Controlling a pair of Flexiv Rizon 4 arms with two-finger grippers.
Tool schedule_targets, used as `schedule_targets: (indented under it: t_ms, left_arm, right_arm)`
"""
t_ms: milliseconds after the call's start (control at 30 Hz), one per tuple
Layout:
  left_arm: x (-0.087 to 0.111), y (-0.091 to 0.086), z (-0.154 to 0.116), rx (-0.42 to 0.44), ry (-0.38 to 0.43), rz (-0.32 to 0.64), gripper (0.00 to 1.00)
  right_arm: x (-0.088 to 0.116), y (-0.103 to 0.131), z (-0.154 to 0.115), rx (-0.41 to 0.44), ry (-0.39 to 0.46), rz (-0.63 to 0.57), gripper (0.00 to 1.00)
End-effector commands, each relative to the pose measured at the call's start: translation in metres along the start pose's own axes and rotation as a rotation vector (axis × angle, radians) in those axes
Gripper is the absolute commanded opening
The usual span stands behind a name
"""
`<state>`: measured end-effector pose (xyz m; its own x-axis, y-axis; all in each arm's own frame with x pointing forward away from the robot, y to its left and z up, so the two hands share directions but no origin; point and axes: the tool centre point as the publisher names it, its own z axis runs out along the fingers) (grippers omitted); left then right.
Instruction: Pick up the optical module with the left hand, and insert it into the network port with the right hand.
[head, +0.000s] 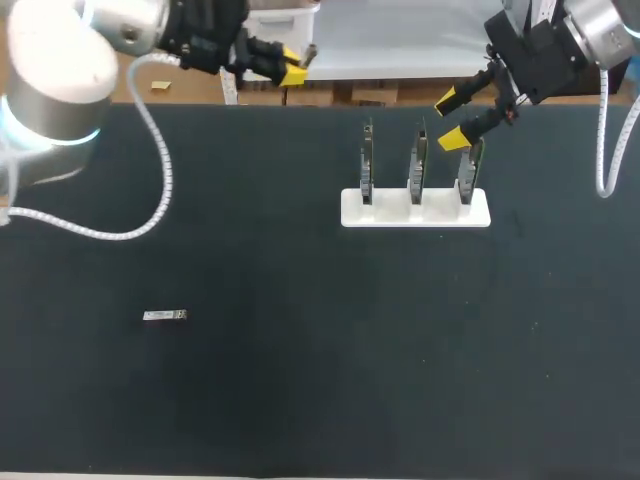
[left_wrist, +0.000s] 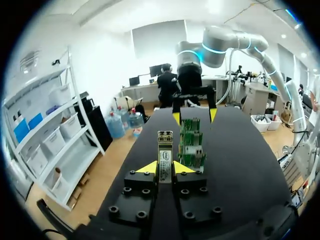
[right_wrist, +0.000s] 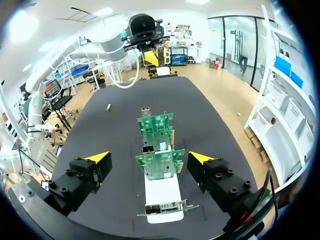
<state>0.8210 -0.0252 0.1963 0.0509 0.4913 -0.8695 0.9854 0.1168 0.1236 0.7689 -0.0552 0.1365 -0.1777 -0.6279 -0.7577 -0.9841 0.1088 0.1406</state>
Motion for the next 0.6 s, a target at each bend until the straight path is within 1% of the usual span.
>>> schedule_targets:
  t_ms: [33,167,267,433,600]
  left_arm:
    - [-0.019,0.005,0.031,0.038,-0.055,0.030,0.00]
    - [-0.040,-0.004,0.050,0.059,-0.103,0.063,0.00]
    - [-0.052,-0.009,0.062,0.071,-0.154,0.063,0.00]
    - [-0.063,-0.021,0.079,0.104,-0.235,0.038,0.00]
    - [-0.071,-0.032,0.091,0.114,-0.264,0.023,0.00]
  right_arm:
    - [0.000,0.002,0.000,0.003,-0.001,-0.001,1.00]
    - [0.000,0.002,0.000,0.003,-0.001,-0.001,1.00]
    - [0.000,0.002,0.000,0.003,-0.001,-0.001,1.00]
    - [0.000,0.002,0.000,0.003,-0.001,-0.001,1.00]
    - [0.000,0.002,0.000,0.003,-0.001,-0.001,1.00]
